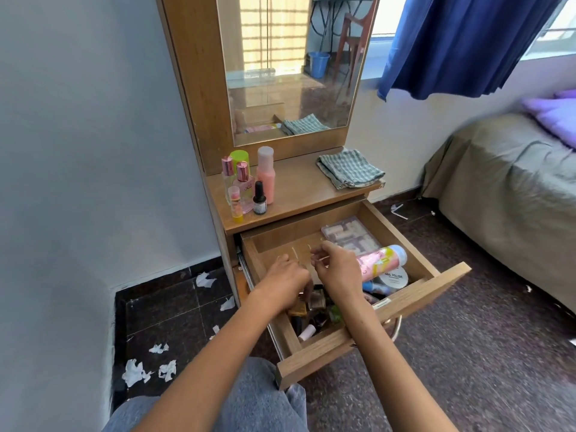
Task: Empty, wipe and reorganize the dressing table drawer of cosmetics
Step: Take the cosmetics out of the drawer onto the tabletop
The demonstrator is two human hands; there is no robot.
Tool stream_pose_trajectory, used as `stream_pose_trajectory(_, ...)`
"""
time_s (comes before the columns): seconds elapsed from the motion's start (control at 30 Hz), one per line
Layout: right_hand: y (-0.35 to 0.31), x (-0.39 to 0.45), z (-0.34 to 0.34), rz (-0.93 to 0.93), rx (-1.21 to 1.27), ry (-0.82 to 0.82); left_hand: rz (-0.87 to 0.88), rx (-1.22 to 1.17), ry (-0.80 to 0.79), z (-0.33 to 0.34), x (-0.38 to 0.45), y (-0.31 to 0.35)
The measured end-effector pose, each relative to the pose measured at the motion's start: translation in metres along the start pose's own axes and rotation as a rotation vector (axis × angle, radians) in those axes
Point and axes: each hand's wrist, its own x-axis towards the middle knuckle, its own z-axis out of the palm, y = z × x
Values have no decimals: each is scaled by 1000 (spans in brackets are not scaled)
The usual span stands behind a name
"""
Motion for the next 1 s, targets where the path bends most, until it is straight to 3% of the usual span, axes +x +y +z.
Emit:
stream_pose_trajectory(0.3, -2, 2, 0, 49, 39, 54, 74, 228, 34, -12, 11, -12)
stream_pose_trajectory(0.47, -1, 3, 0, 75, 56, 66, 116, 7, -51, -11, 7, -11)
stream_pose_trajectory(0.6, -2, 3, 1, 86, 64, 67, 174, 19, -102, -12, 9, -8)
stream_pose_trajectory(1.0, -1, 3, 0, 85, 100, 98, 102, -17, 18, -4, 20, -8)
